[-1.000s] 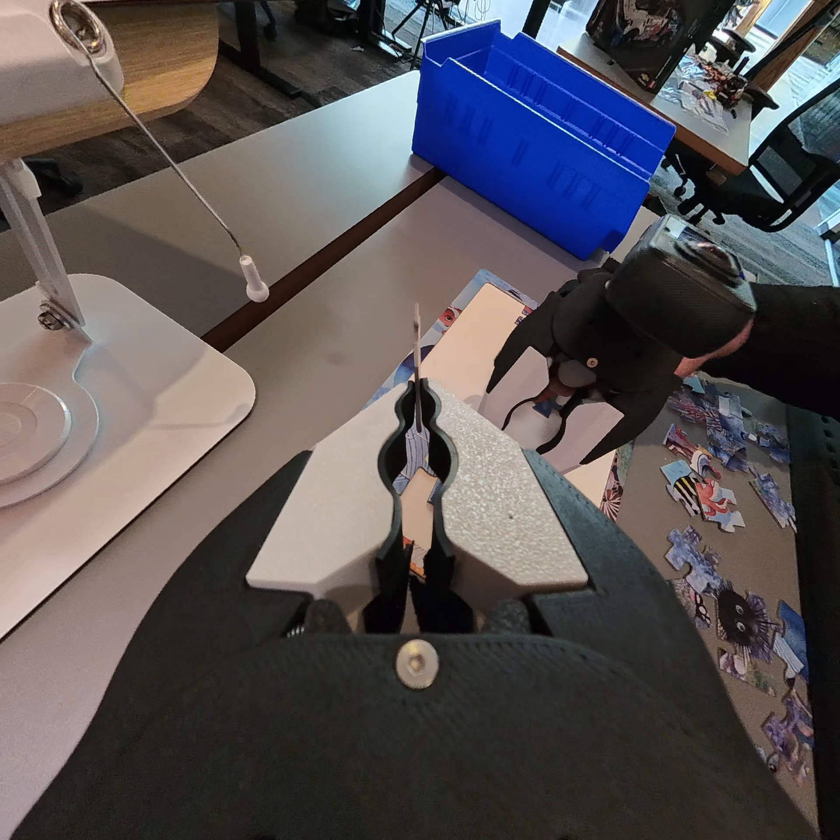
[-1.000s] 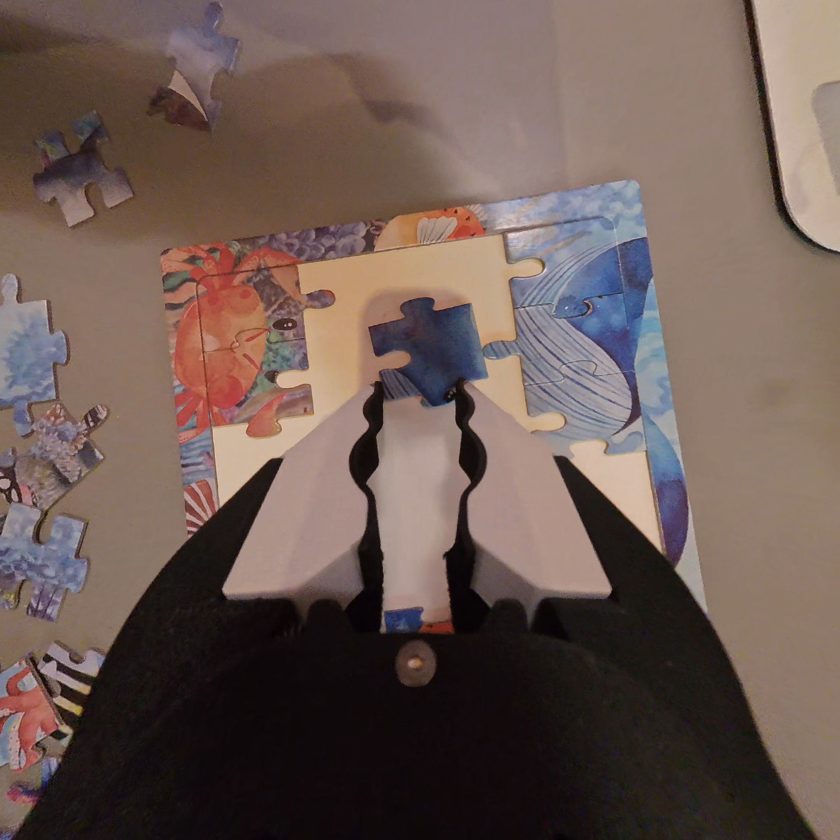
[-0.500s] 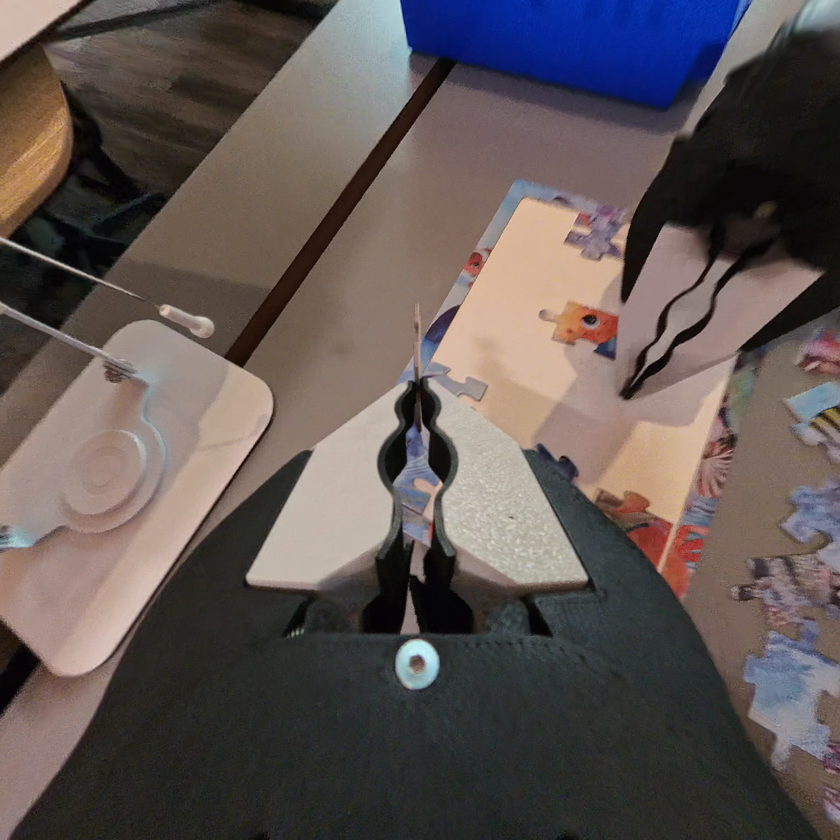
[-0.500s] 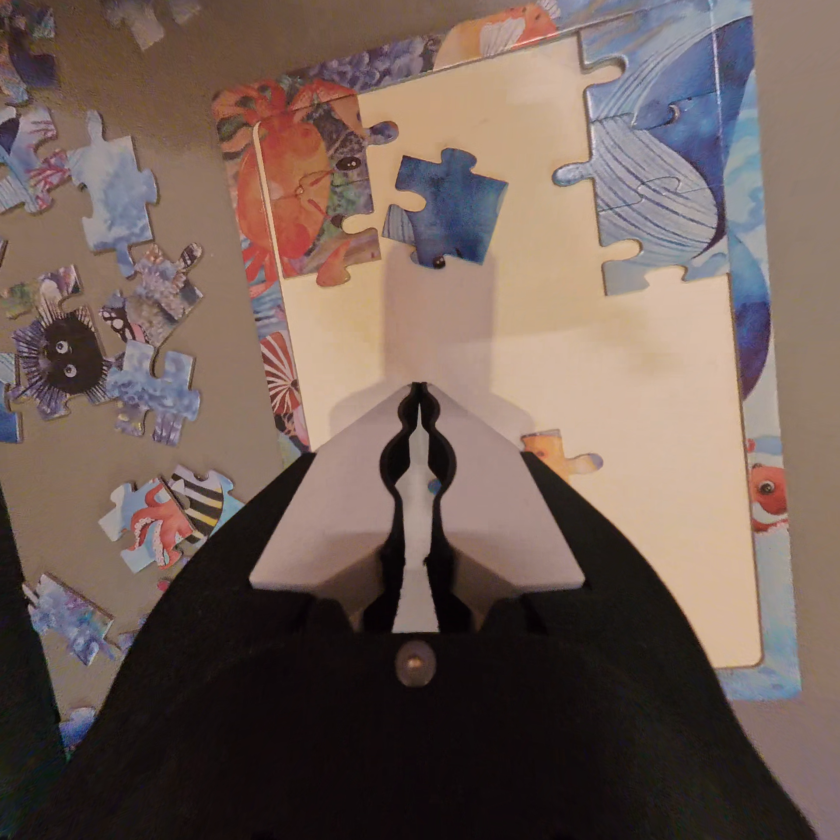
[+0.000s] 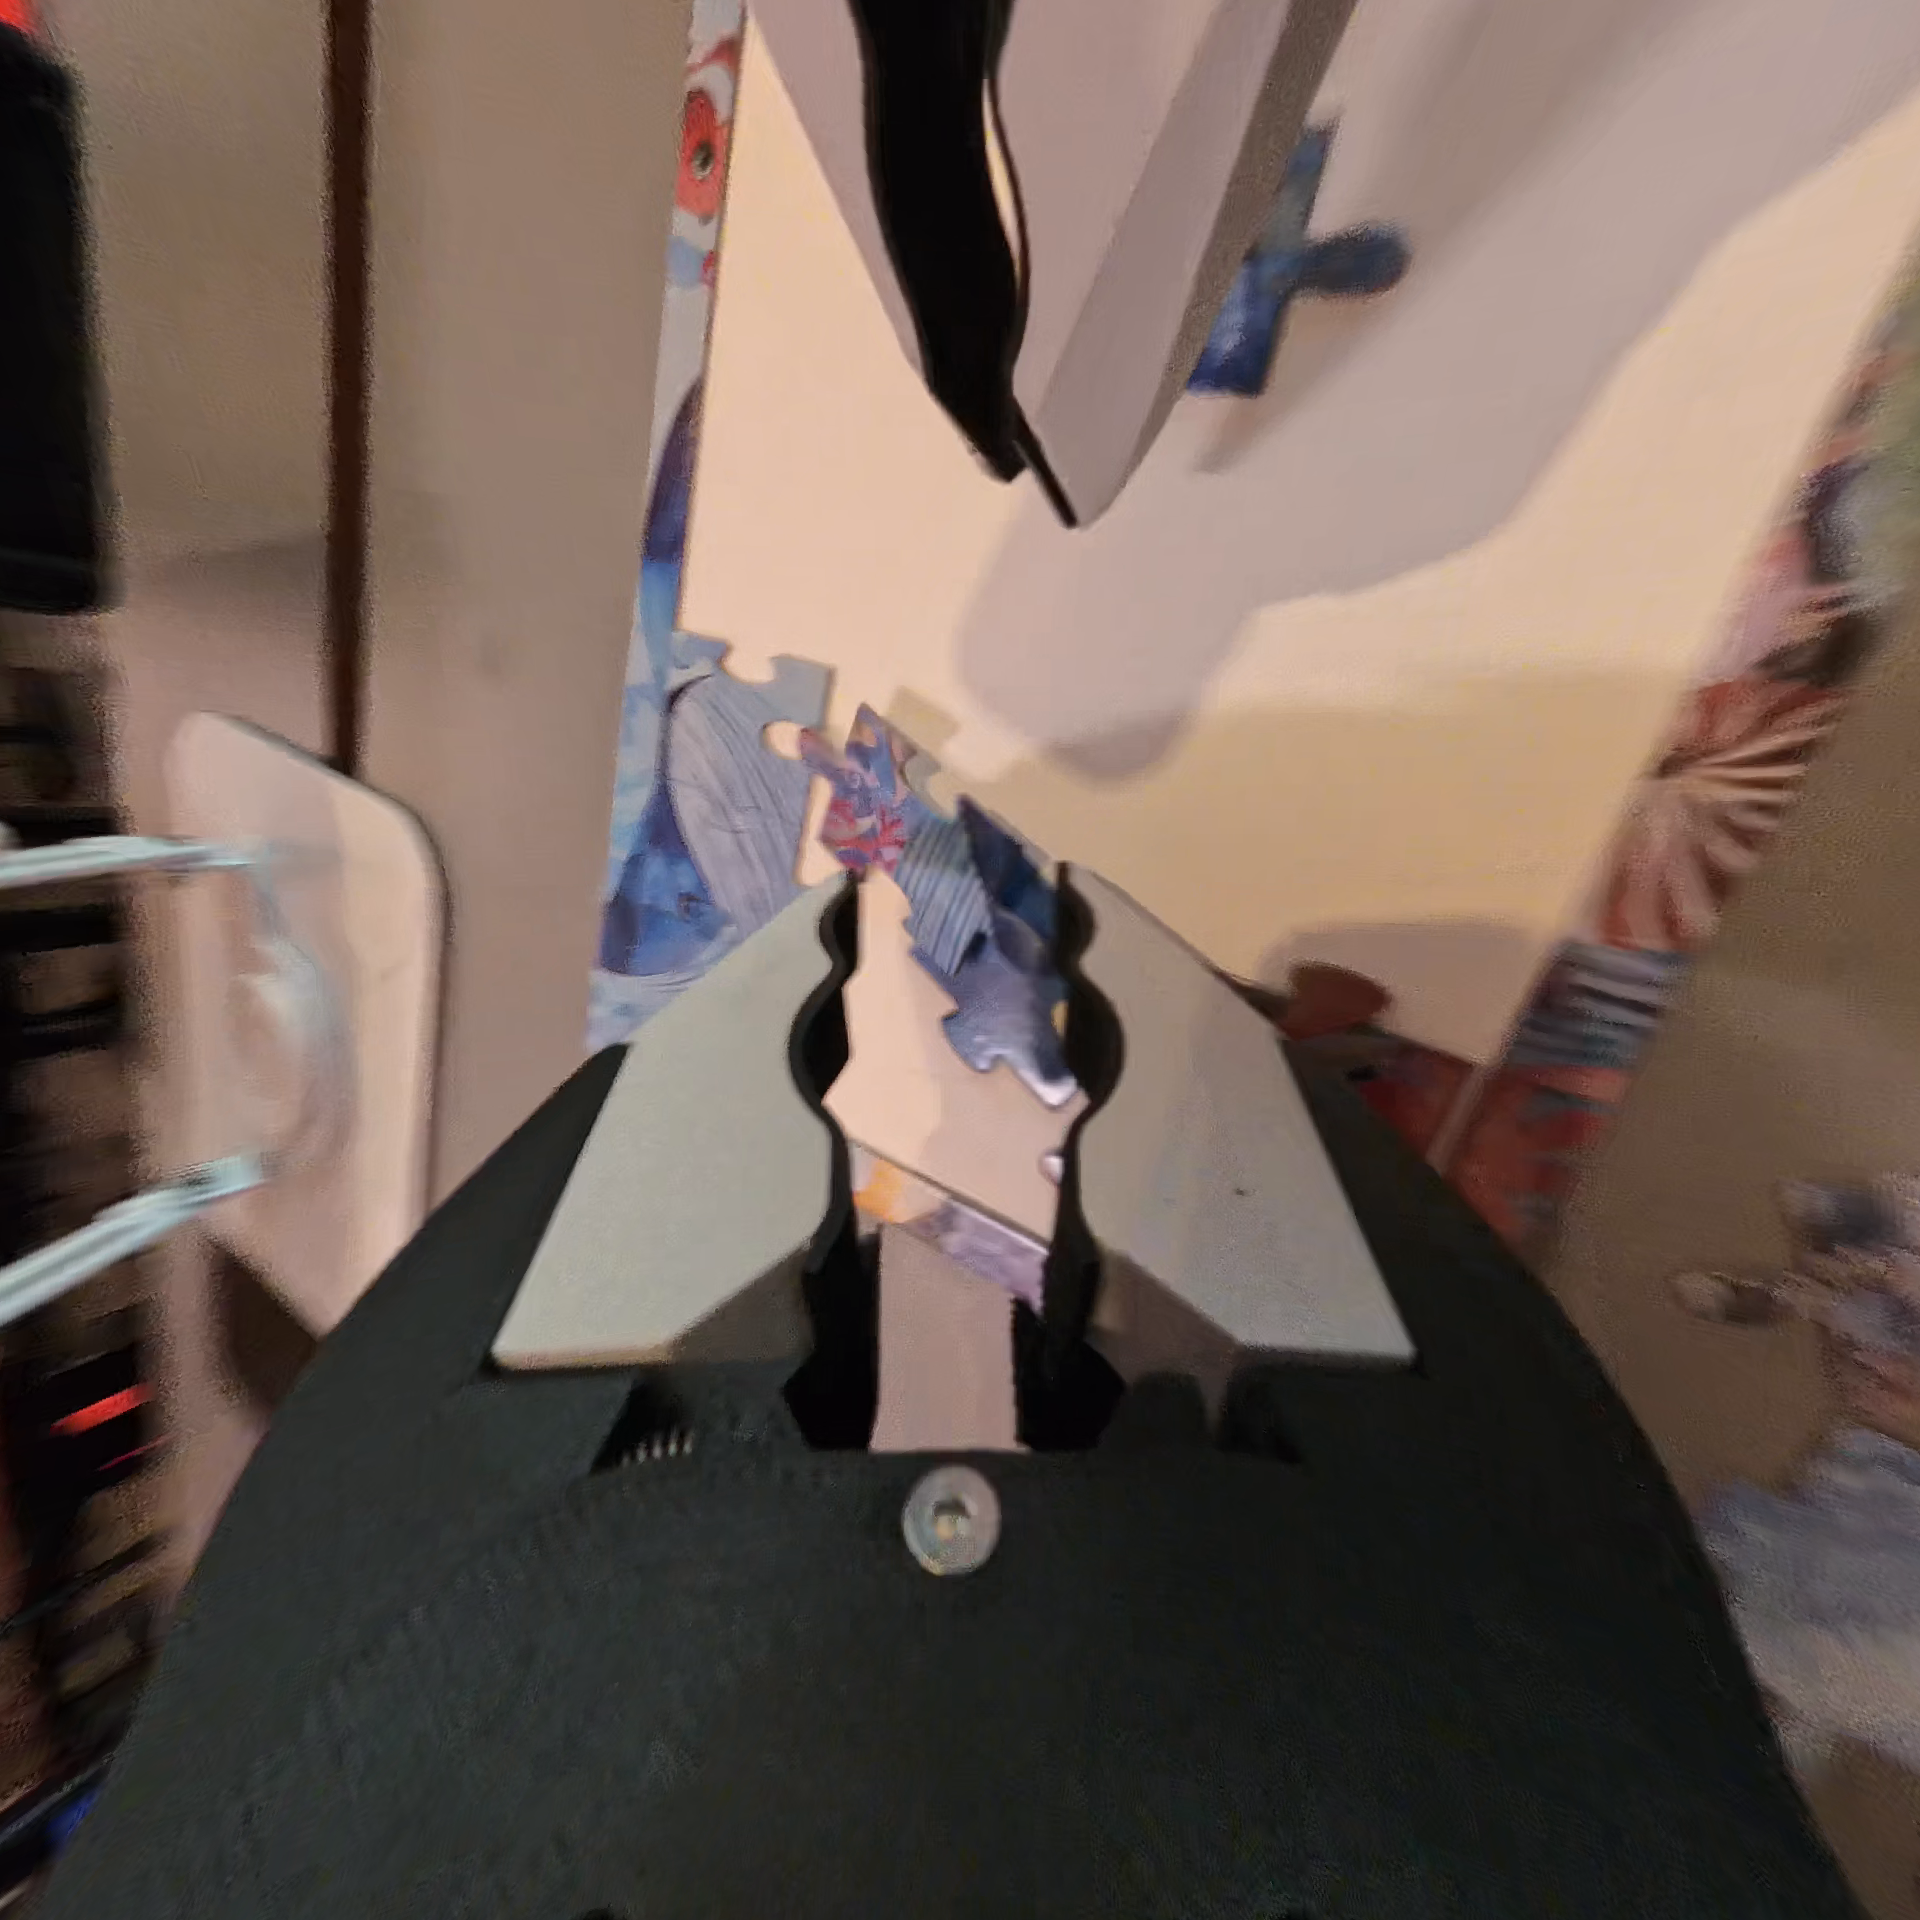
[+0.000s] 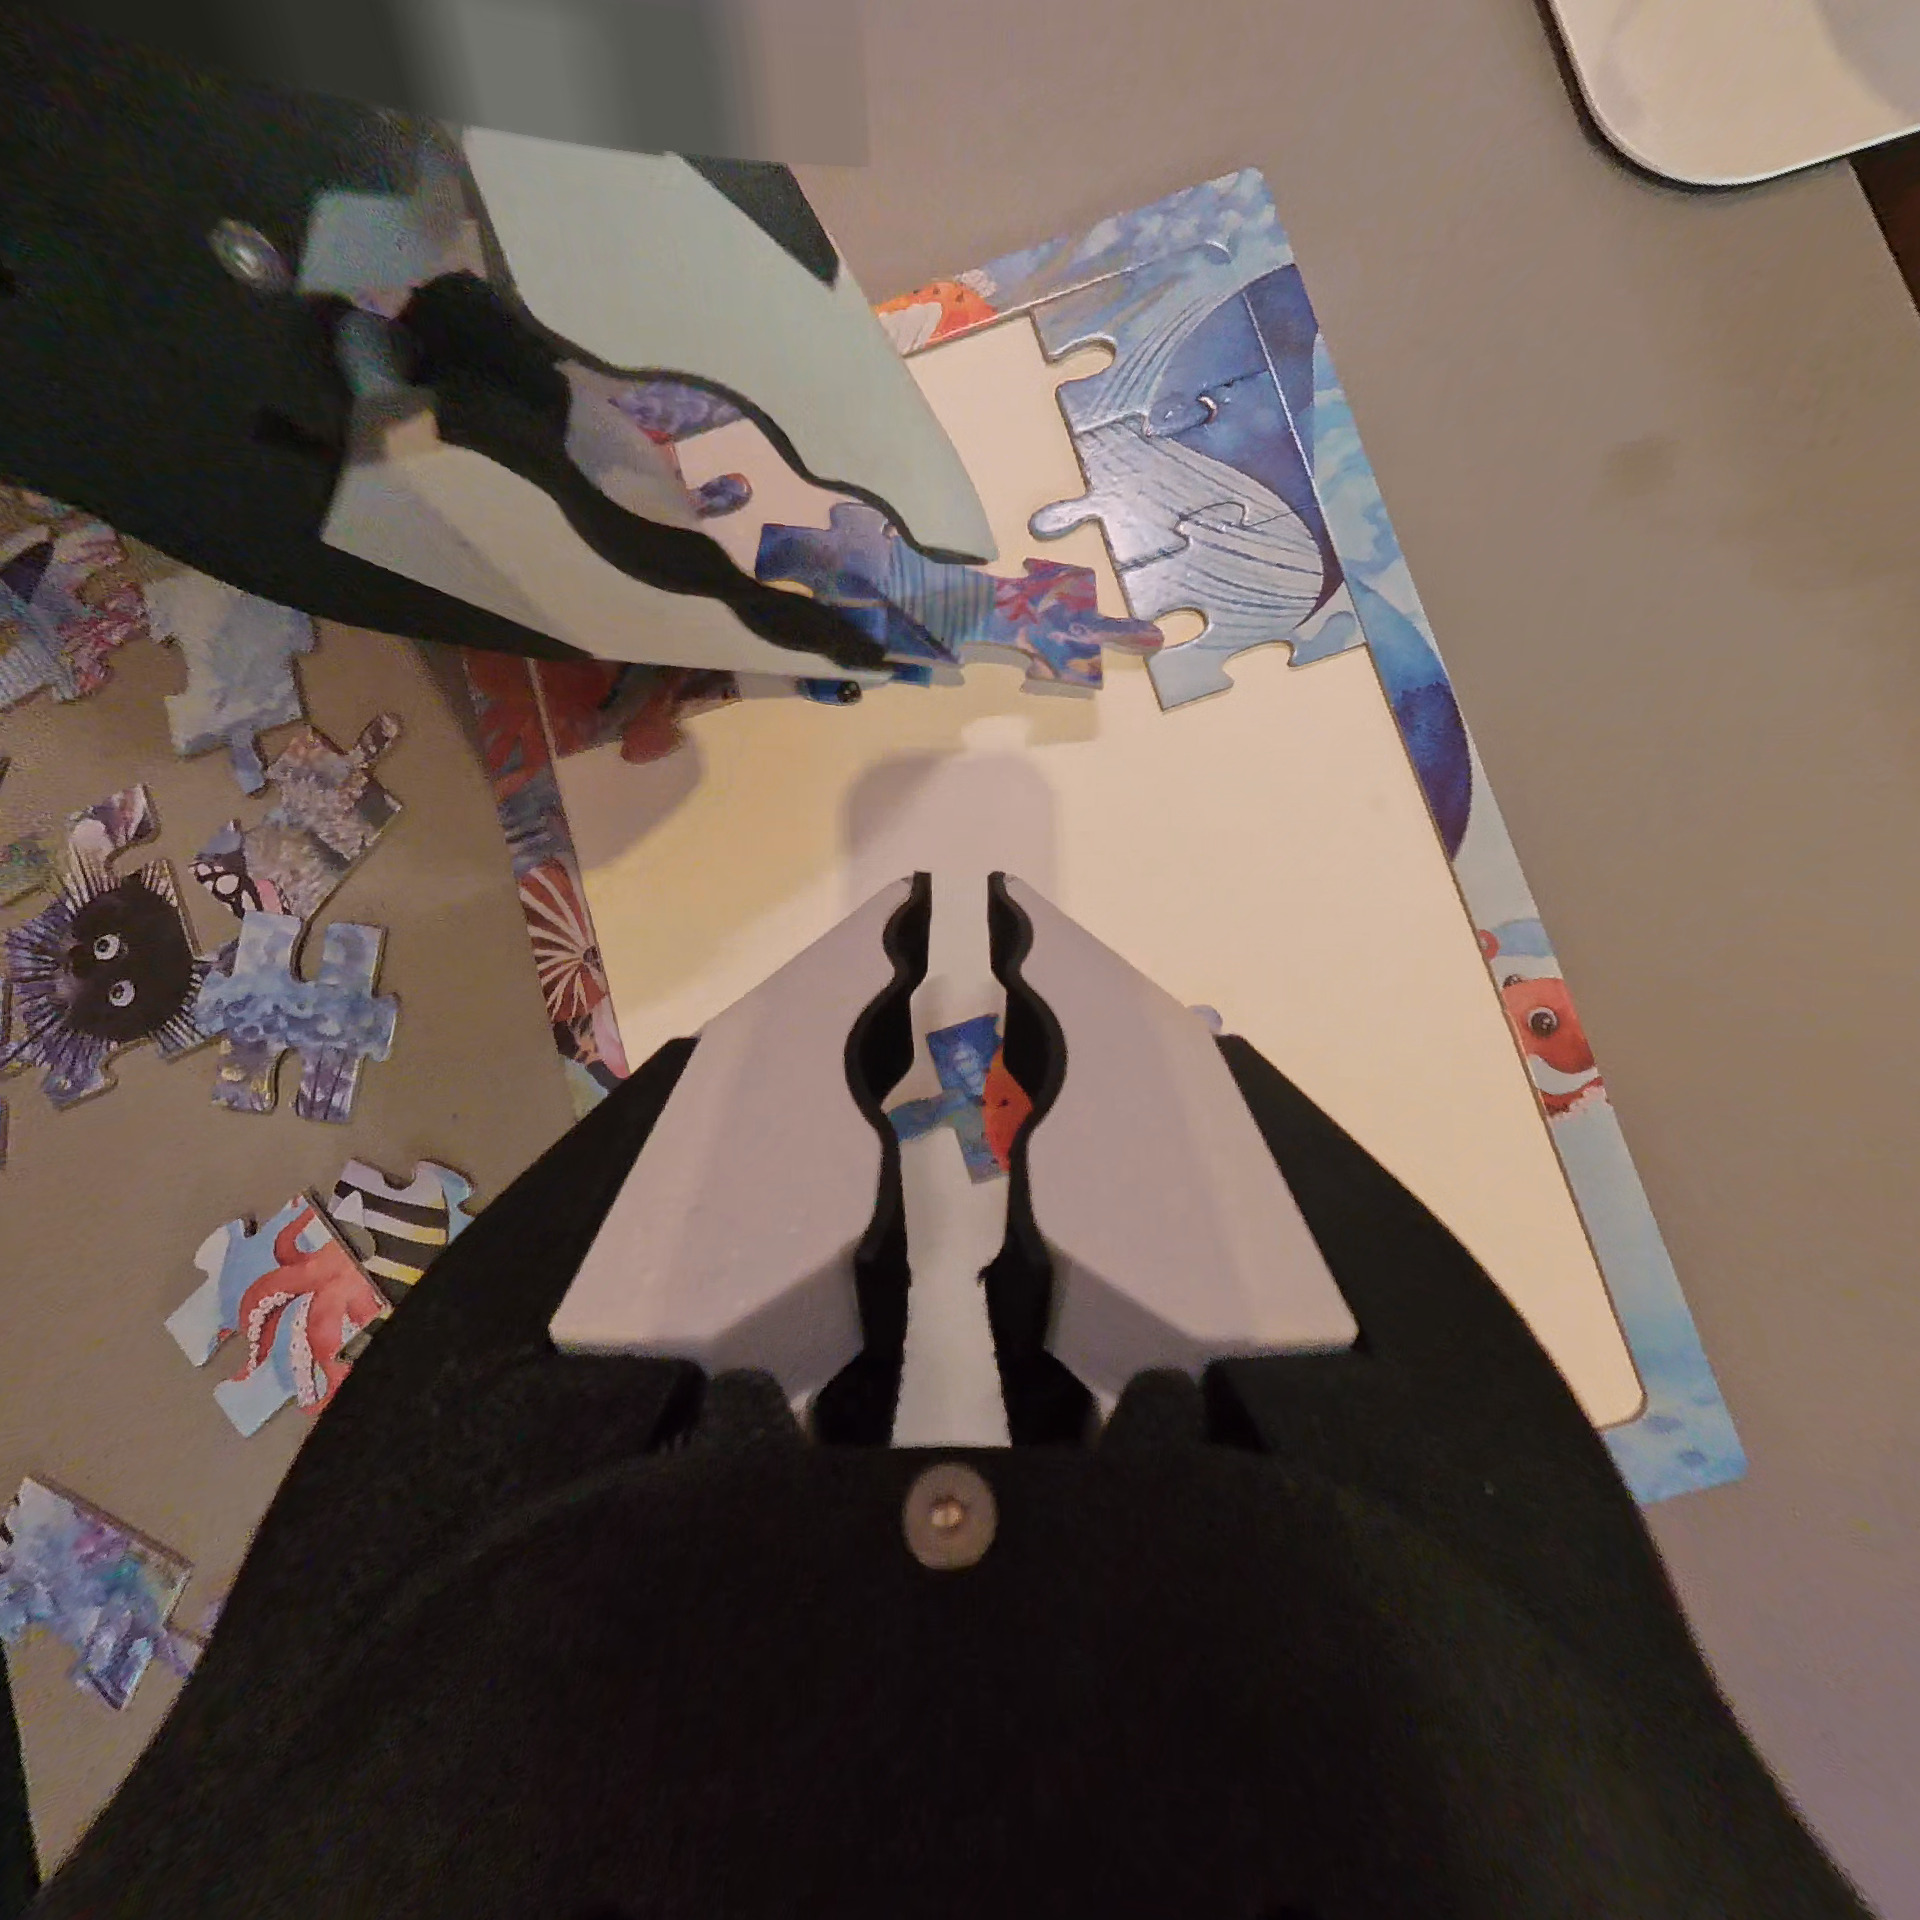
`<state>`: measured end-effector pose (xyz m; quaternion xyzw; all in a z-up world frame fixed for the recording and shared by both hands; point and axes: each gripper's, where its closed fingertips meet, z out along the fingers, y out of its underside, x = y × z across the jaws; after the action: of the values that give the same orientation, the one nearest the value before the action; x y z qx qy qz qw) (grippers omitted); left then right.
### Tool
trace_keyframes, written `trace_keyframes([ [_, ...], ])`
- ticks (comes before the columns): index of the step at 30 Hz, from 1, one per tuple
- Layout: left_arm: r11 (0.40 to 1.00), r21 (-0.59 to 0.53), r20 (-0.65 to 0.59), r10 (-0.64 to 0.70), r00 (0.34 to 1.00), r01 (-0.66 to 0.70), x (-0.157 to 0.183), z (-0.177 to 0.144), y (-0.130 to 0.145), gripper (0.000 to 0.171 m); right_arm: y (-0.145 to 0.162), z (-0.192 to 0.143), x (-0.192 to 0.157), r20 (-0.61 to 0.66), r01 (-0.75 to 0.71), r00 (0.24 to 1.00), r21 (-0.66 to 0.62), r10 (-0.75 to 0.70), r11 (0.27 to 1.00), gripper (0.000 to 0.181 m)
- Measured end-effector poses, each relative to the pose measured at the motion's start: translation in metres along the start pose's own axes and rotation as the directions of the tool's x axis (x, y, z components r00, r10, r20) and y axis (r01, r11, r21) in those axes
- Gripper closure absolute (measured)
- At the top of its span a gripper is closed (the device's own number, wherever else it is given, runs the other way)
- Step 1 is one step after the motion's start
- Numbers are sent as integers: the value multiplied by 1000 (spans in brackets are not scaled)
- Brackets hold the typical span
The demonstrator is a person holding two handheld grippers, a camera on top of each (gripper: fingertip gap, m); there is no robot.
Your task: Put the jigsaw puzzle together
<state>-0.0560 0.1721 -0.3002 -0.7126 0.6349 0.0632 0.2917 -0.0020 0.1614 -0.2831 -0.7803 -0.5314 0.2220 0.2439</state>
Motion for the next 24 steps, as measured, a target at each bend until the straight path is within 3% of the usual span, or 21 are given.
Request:
trace_keyframes([
  [1, 997, 48, -72, -61, 996, 64, 3, -7, -3, 128, 0, -1, 2, -5, -5, 1000, 4, 5, 1000, 171],
  [5, 956, 190, -182, -188, 965, 222, -16, -36, 2, 123, -5, -1, 4, 9, -21, 1000, 34, 20, 999, 167],
  [9, 927, 180, -298, -268, 916, 329, -20, -33, 21, 139, -12, 13, -1, 27, -3, 1000, 28, 2, 1000, 166],
  [15, 939, 143, -367, -243, 898, 313, -2, -8, 18, 153, -12, 43, -3, 19, 15, 1000, -28, -14, 1000, 166],
  [24, 927, 173, -409, -239, 881, 332, 8, -2, 8, 155, -19, 39, 11, -19, -1, 1000, 7, 1, 1000, 168],
])
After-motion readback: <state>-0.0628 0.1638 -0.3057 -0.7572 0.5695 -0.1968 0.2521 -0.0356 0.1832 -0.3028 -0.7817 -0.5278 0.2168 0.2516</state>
